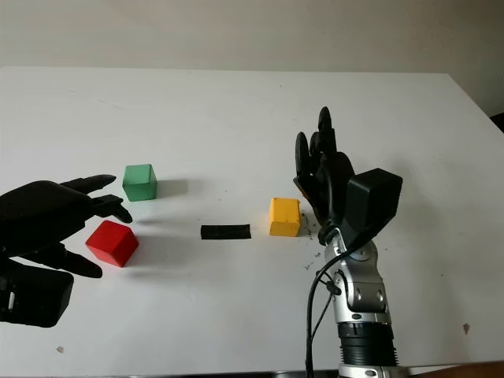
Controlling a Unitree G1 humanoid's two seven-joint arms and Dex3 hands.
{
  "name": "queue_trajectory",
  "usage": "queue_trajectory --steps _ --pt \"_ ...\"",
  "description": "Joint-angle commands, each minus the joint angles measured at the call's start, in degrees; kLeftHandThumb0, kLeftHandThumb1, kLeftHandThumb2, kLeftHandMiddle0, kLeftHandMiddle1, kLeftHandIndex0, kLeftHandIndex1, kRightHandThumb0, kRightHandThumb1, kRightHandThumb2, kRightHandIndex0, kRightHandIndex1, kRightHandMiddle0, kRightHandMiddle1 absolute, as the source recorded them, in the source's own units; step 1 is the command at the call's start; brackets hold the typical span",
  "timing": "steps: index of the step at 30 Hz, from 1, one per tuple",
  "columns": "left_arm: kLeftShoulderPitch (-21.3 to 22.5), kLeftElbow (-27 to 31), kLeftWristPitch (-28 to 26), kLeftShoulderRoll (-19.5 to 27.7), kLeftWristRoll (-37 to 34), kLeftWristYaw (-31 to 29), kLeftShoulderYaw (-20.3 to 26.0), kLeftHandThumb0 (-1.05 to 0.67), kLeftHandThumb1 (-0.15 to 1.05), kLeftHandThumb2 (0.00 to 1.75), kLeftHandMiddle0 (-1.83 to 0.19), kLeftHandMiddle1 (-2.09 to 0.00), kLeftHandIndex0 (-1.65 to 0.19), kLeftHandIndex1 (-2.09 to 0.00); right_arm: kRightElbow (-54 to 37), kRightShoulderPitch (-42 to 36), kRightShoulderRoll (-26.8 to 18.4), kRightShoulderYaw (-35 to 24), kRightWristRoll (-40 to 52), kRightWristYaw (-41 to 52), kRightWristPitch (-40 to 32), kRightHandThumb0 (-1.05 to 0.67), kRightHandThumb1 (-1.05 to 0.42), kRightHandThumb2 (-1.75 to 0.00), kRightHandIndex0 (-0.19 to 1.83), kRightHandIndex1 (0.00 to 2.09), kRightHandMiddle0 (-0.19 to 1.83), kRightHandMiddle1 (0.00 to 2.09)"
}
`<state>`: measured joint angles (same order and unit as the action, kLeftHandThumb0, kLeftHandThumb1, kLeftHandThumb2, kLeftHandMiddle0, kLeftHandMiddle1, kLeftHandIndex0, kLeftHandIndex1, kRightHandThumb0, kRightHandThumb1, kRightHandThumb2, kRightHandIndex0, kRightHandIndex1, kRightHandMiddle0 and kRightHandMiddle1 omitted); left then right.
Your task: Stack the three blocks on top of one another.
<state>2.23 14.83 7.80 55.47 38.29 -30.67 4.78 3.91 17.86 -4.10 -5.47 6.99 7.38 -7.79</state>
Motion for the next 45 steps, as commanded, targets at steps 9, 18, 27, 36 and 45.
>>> queue_trajectory --steps 9,18,27,36,45 --pt "1.1 -1.1 -0.3 -1.5 -2.8 -0.7 -0.8 -0.55 1.04 0.08 -0.07 -0.05 -0.19 -1.19 -0.7 0.3 -0.4 -0.6 0.3 -1.0 0.1 -0.67 -1.05 -0.59 -0.19 0.0 -0.19 0.0" --pt "0.2 -3.1 4.6 -1.6 -1.7 4.6 -0.4 -0.49 1.04 0.07 -0.11 -0.06 -0.22 -1.29 -0.6 0.5 -0.5 -0.5 0.7 -0.8 -0.3 -0.66 -1.05 -0.6 -0.19 0.0 -0.19 0.0" --pt "-2.4 5.8 6.1 -0.4 -1.4 3.8 2.8 -0.46 1.02 0.05 -0.14 -0.06 -0.17 -1.45 -0.6 0.4 -0.6 -0.3 0.3 -0.8 0.0 -0.66 -1.05 -0.59 -0.19 0.0 -0.19 0.0" --pt "1.3 18.4 4.5 2.2 -11.8 -6.4 9.4 -0.43 0.96 0.06 -0.13 -0.05 -0.39 -1.05 0.6 0.7 -0.6 0.2 -0.5 -0.7 1.5 -0.63 -1.05 -0.61 -0.19 0.0 -0.19 0.0" --pt "19.3 7.3 8.5 2.5 -10.9 -7.2 -0.4 -0.42 1.0 0.06 -0.14 -0.06 -0.28 -1.25 0.7 0.7 -0.7 0.9 -1.9 -1.3 1.4 -0.65 -1.05 -0.62 -0.19 0.0 -0.19 0.0"
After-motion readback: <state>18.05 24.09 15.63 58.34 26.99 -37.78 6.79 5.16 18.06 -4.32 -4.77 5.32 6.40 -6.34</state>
